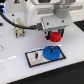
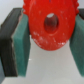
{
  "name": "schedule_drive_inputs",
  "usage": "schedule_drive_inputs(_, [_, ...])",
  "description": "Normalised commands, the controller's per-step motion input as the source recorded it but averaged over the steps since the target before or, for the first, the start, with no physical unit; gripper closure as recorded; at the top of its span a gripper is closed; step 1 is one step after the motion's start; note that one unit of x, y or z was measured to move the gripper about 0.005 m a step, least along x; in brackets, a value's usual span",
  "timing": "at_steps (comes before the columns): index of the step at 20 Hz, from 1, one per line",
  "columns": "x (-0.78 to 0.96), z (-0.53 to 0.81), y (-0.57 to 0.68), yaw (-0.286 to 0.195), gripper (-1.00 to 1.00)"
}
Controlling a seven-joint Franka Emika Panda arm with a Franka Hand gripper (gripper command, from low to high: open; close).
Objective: Insert the blue gear onto the right peg, followed by the red gear
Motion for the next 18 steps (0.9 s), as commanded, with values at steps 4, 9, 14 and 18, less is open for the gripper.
schedule_drive_inputs(4, [0.63, 0.41, -0.22, 0.000, 1.00])
schedule_drive_inputs(9, [0.62, 0.36, -0.25, 0.000, 1.00])
schedule_drive_inputs(14, [0.62, 0.16, -0.27, 0.000, 1.00])
schedule_drive_inputs(18, [0.56, 0.00, -0.17, 0.000, 1.00])
